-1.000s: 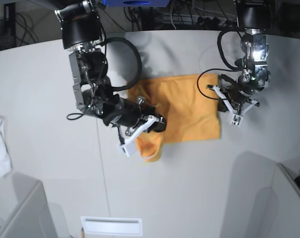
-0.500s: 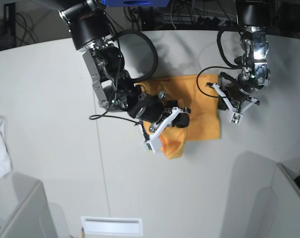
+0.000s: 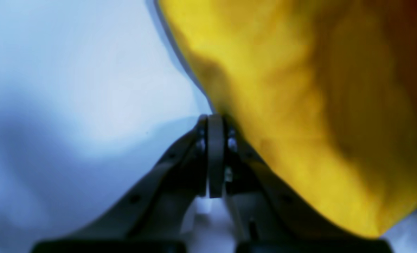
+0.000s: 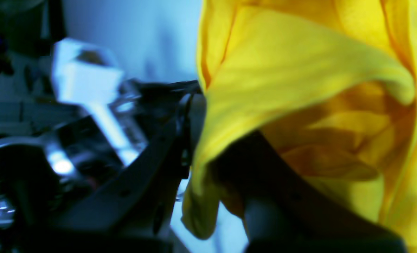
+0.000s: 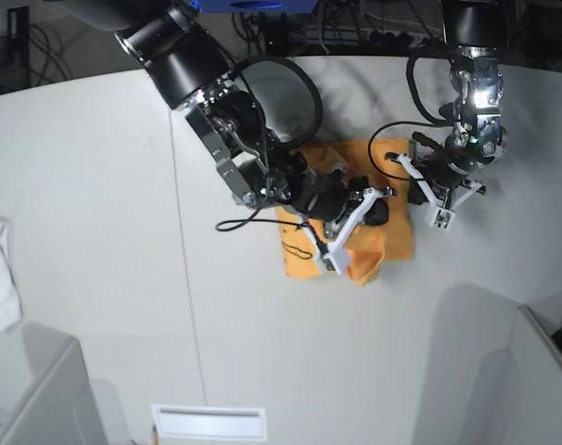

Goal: Fold the T-shirt properly
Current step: 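Lift the strip end with the right gripper and fold it over toward the left gripper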

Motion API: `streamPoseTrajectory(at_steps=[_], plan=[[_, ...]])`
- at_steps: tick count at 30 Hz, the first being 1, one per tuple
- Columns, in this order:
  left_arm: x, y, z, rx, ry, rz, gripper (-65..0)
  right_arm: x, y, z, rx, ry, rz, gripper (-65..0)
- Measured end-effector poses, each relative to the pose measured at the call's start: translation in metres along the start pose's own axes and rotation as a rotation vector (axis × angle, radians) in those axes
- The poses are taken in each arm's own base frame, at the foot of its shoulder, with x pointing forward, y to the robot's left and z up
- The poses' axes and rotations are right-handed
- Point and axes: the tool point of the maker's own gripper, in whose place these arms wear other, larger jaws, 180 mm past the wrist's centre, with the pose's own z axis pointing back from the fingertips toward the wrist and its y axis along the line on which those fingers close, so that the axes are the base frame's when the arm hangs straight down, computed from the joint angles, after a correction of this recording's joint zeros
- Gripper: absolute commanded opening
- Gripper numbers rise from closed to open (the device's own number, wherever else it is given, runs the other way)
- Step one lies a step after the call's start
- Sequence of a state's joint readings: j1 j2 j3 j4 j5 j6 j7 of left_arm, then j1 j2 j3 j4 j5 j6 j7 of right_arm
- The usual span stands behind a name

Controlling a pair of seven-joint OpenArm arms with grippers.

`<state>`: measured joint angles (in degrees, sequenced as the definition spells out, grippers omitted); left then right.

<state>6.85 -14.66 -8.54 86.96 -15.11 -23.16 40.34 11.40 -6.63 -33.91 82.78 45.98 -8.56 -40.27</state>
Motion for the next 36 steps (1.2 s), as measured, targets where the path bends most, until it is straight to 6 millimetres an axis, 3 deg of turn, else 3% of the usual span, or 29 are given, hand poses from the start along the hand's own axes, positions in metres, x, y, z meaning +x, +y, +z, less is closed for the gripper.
streamPoseTrajectory(at_steps=[3,6,11,13,17,22,27,32,36], plan=[[-0.002,-0.001,0.001,0.0,0.001,-0.001,-65.0,0.003,-0.006,-0.002,-0.014,0.002,-0.002,-65.0],[-0.002,-0.001,0.001,-0.002,0.0,0.0,-65.0,0.006,-0.025,-0.009,-0.062,-0.024,-0.017,-65.0],[-0.002,-0.001,0.001,-0.002,-0.001,0.001,-65.0,-0.008,-0.046,-0.018,-0.108,0.002,-0.047,-65.0],[-0.003,-0.001,0.001,-0.002,0.0,0.001,-65.0,-0.006,-0.045,-0.018,-0.107,-0.005,-0.046,-65.0],[-0.017,0.021,0.016,0.046,-0.001,0.065,-65.0,-0.007,-0.04,-0.019,-0.097,-0.003,-0.037,-65.0],[-0.028,0.035,0.028,0.096,0.021,0.072,-65.0,-0.003,-0.01,-0.02,-0.045,-0.015,0.005,-65.0],[-0.03,0.035,0.032,0.101,0.027,0.066,-65.0,-0.002,-0.027,-0.02,-0.116,-0.008,-0.014,-65.0],[-0.043,0.03,0.042,0.1,0.039,0.062,-65.0,0.005,-0.025,-0.021,-0.11,-0.044,-0.018,-65.0],[-0.052,0.051,0.064,0.173,0.046,0.094,-65.0,-0.006,-0.016,-0.023,-0.104,-0.016,0.024,-65.0]])
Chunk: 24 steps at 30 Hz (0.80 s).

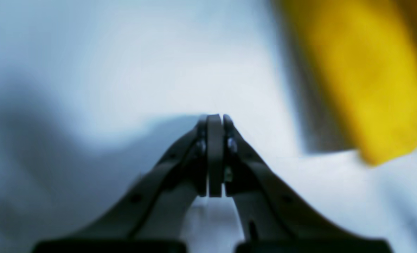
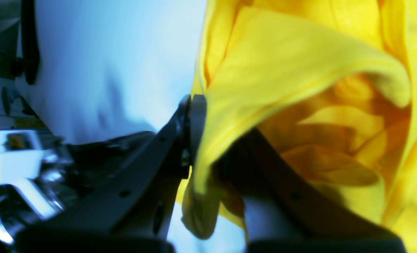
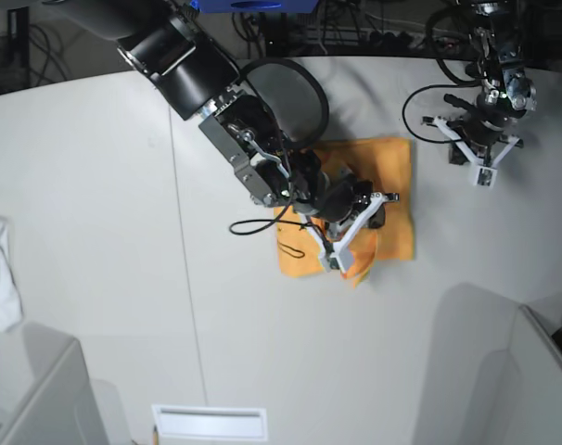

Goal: Fold the T-shirt properly
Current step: 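Lift the strip end with the right gripper and fold it over toward the left gripper, then press and smooth the folded layers with the right gripper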

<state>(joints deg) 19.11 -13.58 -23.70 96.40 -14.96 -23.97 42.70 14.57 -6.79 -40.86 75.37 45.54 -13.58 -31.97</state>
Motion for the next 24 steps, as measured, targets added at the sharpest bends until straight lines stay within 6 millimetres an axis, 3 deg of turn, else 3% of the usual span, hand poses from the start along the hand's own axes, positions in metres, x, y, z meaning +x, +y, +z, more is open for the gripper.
streamPoseTrajectory(at_steps=[4,9,17,24], plan=[[0.009,0.014,0.015,-0.007,-0.077,0.121,-65.0,-0.005,0.006,-0.004,0.001,0.011,-0.012,-65.0],[-0.007,0.044,0.043,0.009,-0.128,0.32,-65.0,0.0,-0.003,-0.003,-0.026,-0.015,-0.014,-65.0],[0.006,0.08,0.081,0.113,-0.218,0.327,-65.0,0.001,-0.001,-0.003,-0.022,-0.016,-0.016,-65.0],[0.007,0.088,0.094,0.104,-0.242,0.255,-65.0,0.0,-0.001,-0.003,-0.022,-0.015,-0.017,-65.0]])
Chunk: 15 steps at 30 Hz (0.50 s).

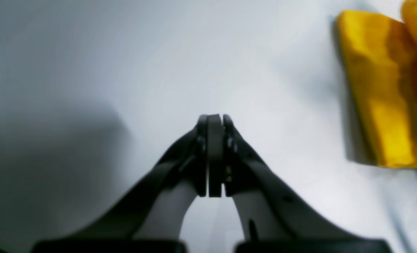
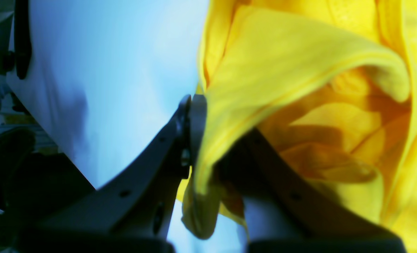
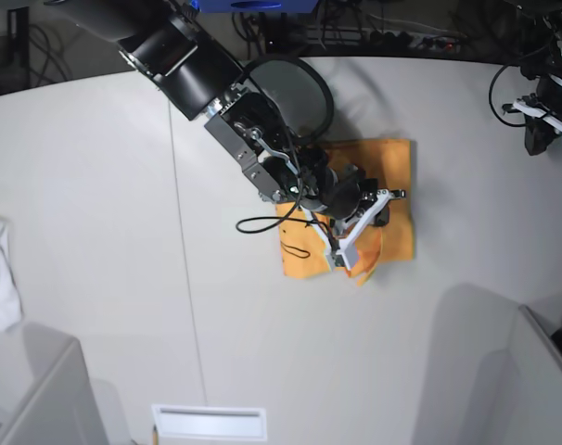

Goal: Fold the T-shirt properly
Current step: 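Press and smooth the folded layers with the right gripper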

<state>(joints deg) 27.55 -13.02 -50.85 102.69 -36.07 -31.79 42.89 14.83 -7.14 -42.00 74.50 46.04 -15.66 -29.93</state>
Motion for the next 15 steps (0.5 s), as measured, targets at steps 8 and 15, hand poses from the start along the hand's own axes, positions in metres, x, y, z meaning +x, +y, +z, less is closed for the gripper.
streamPoseTrajectory(at_steps=[8,15], plan=[[-0.001,0.0,0.0,0.0,0.002,0.001,-65.0,-0.016,-0.015,-0.007,-0.037,0.042,-0.021,-53.7],[0.0,0.0,0.0,-0.002,0.0,-0.002,-65.0,-0.019,-0.017,-0.008,-0.042,0.052,-0.026,-34.8]])
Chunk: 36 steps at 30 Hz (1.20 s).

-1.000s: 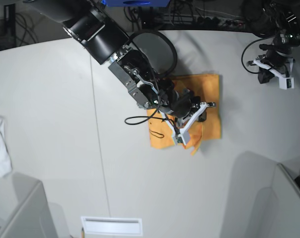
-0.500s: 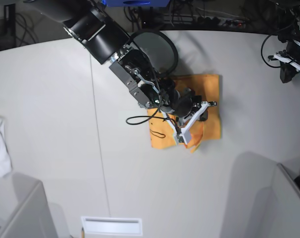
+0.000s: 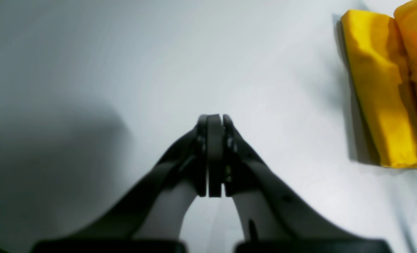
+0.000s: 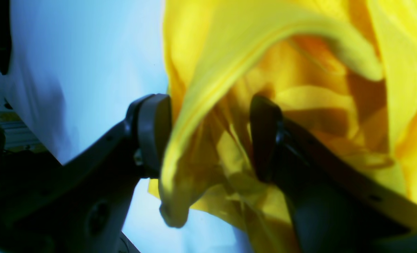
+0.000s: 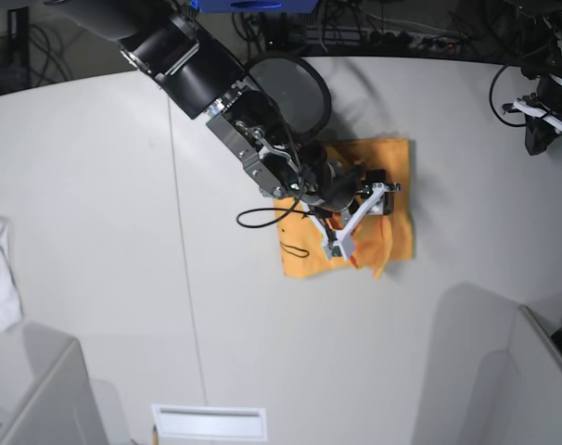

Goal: Fold the T-shirt properly
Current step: 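Press and smooth the folded layers with the right gripper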

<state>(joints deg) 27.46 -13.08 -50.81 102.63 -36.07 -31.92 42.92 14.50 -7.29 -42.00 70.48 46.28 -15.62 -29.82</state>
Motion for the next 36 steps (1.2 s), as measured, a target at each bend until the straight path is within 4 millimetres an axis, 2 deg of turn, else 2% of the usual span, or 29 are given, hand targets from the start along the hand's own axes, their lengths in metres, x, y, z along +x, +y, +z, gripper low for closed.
streamPoseTrajectory(at_steps=[5,9,12,16,18,20,23,25,26,28,29,31,32,36], plan=[[0.002,0.0,0.0,0.0,-0.003,-0.004,-65.0,0.008,0.014,0.008,-0.002,-0.024,0.01,-35.9],[0.002,0.001,0.0,0.0,-0.003,-0.004,-65.0,-0.006,0.046,0.011,0.056,0.011,0.071,-35.9],[0.002,0.001,0.0,0.001,-0.002,-0.004,-65.0,-0.008,0.05,0.008,0.056,0.015,0.112,-35.9],[0.002,0.0,-0.001,-0.001,-0.005,-0.001,-65.0,-0.02,0.055,0.003,0.054,0.034,0.187,-35.9],[-0.001,0.002,-0.002,0.0,-0.001,0.011,-65.0,-0.025,0.074,0.002,0.096,0.032,0.252,-36.0],[-0.012,0.007,-0.005,0.007,0.026,0.033,-65.0,-0.024,0.103,0.008,0.184,0.038,0.284,-36.2],[-0.019,0.011,-0.009,0.013,0.042,0.06,-65.0,-0.002,0.142,0.025,0.292,-0.022,0.354,-36.5],[-0.02,0.011,-0.011,0.01,0.04,0.071,-65.0,0.015,0.153,0.04,0.315,-0.079,0.404,-36.6],[-0.02,0.011,-0.011,0.009,0.039,0.072,-65.0,0.018,0.148,0.046,0.303,-0.081,0.411,-36.8],[-0.02,0.012,-0.01,0.012,0.039,0.072,-65.0,0.024,0.115,0.052,0.202,-0.049,0.341,-41.9],[-0.02,0.012,-0.01,0.011,0.038,0.072,-65.0,0.027,0.092,0.053,0.137,-0.04,0.295,-48.0],[-0.021,0.012,-0.01,0.011,0.041,0.075,-65.0,0.029,0.057,0.056,0.059,-0.017,0.239,-65.0],[-0.021,0.012,-0.01,0.011,0.041,0.074,-65.0,0.027,0.047,0.058,0.043,0.007,0.21,-65.0],[-0.02,0.012,-0.011,0.011,0.039,0.071,-65.0,0.039,0.028,0.059,0.007,-0.015,0.148,-65.0]])
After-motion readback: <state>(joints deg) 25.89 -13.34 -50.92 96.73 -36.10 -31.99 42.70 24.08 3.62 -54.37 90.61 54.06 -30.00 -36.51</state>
